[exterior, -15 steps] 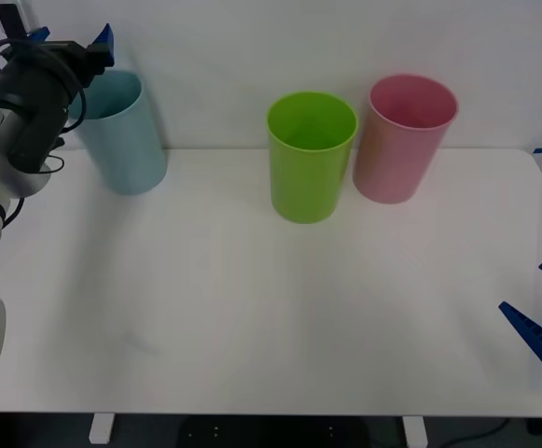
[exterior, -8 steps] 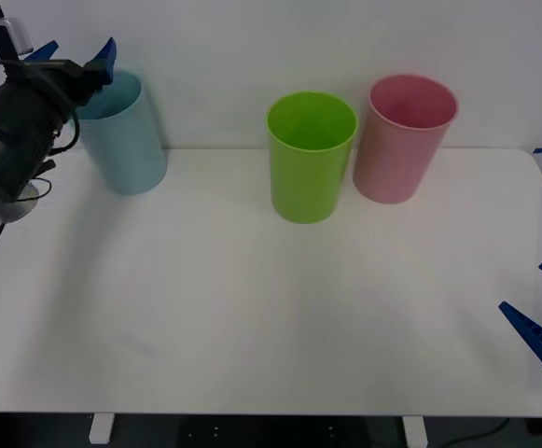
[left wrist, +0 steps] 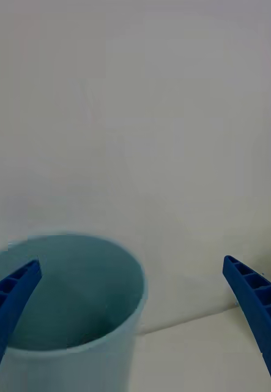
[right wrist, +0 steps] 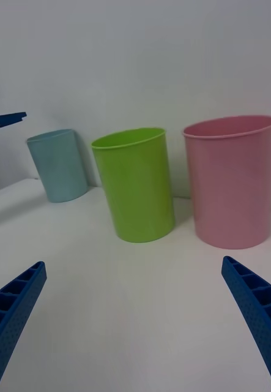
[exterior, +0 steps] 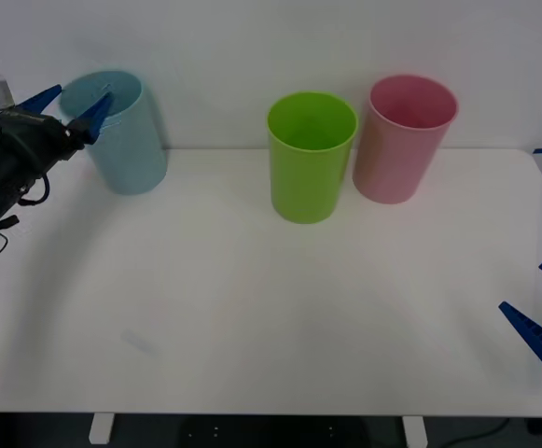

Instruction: Grasp the object on the table and drop it into the matching bin: aluminum can to the light blue bin, PET bottle to the pink bin.

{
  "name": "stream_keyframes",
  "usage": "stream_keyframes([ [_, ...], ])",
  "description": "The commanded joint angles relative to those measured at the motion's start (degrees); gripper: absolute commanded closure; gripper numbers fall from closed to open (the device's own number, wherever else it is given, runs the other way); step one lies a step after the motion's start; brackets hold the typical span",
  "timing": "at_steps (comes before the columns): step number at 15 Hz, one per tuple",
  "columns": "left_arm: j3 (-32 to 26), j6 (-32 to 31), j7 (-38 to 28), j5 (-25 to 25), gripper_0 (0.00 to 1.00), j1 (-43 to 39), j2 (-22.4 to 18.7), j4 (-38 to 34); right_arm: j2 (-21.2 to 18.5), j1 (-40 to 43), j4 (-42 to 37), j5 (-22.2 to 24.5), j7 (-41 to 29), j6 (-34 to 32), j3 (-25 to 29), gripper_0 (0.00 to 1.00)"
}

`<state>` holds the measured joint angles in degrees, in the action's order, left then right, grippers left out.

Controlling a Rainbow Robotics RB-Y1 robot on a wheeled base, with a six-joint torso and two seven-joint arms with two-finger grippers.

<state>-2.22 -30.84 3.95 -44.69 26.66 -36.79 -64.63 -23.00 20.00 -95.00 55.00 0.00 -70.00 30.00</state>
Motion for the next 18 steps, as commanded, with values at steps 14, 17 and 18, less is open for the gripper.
stream_keyframes([
  [14, -16.06, -27.08, 3.61, -8.58, 0.0, -29.03, -3.64, -16.14, 0.0, 0.0, 0.0, 0.0, 0.0, 0.0, 0.0, 0.0],
  [17, -17.47, -28.22, 4.4, -8.58, 0.0, -34.83, -3.55, -20.45, 0.0, 0.0, 0.0, 0.0, 0.0, 0.0, 0.0, 0.0],
  [18, -17.56, -28.92, 4.66, -8.22, 0.0, -36.15, -3.55, -21.15, 0.0, 0.0, 0.0, 0.0, 0.0, 0.0, 0.0, 0.0],
])
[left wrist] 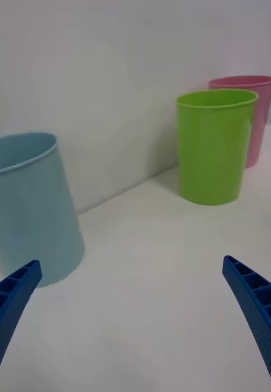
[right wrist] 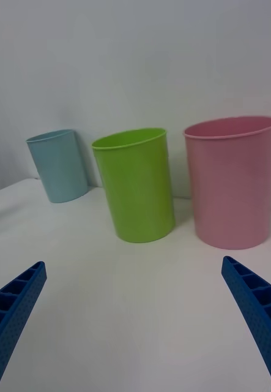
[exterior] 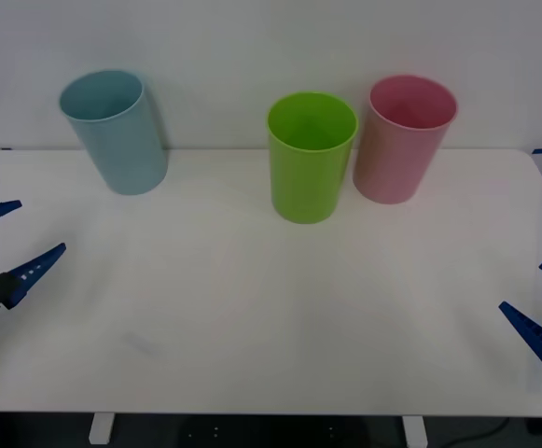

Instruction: Grasp the object on the table and drop it into the matching bin: aluminum can to the light blue bin, PET bottle to the pink bin.

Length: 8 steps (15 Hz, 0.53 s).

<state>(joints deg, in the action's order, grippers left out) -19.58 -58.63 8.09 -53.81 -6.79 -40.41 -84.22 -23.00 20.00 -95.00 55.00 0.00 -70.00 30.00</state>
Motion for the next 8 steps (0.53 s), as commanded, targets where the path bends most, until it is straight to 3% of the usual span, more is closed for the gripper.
stream_keyframes([
  [1, -0.28, -2.19, 0.7, 1.17, 0.0, -3.67, 0.07, -1.74, 0.0, 0.0, 0.0, 0.0, 0.0, 0.0, 0.0, 0.0],
  [8, -0.28, -4.73, 1.49, 4.16, 0.0, -9.64, 0.07, -4.46, 0.0, 0.0, 0.0, 0.0, 0.0, 0.0, 0.0, 0.0],
])
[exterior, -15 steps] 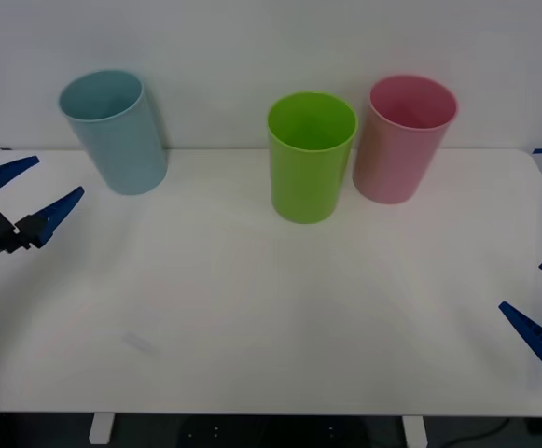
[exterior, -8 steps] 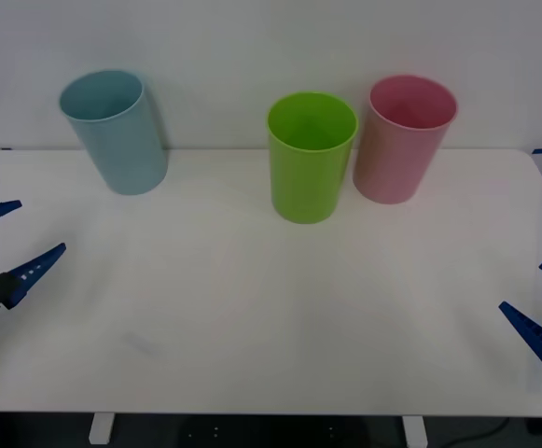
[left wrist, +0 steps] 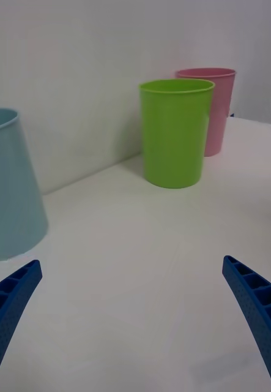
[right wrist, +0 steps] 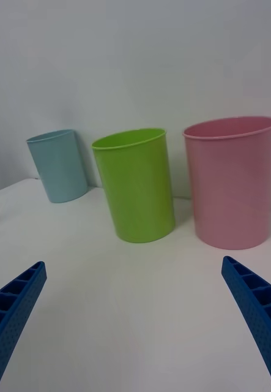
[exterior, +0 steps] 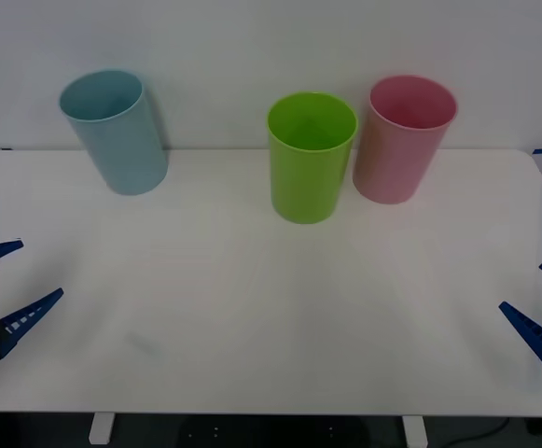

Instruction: Grasp the object on the table and drop it into the matching bin: aluminum can to the light blue bin, PET bottle to the pink bin.

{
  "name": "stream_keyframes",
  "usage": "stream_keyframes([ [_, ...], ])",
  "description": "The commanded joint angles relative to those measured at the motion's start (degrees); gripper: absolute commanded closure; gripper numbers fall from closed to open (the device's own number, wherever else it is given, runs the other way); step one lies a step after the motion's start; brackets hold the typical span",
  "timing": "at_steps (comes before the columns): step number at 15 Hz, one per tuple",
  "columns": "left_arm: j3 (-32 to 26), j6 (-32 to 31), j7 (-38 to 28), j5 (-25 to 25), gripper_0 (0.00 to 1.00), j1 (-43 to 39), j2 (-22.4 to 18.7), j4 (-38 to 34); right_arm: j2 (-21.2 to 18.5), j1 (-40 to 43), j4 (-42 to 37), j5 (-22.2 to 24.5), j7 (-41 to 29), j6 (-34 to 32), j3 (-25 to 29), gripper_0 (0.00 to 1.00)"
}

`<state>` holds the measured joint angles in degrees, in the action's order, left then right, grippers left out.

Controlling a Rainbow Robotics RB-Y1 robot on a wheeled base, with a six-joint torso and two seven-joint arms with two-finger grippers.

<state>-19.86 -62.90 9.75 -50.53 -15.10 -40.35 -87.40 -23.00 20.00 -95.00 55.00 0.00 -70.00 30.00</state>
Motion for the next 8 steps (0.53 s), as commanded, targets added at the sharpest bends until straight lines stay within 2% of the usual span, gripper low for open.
stream_keyframes([
  [1, 0.0, -0.55, -0.17, 1.04, 0.0, -1.77, 0.01, -1.64, 0.0, 0.0, 0.0, 0.0, 0.0, 0.0, 0.0, 0.0],
  [8, 0.0, -1.78, -0.26, 1.75, 0.0, -1.86, 0.01, -1.72, 0.0, 0.0, 0.0, 0.0, 0.0, 0.0, 0.0, 0.0],
])
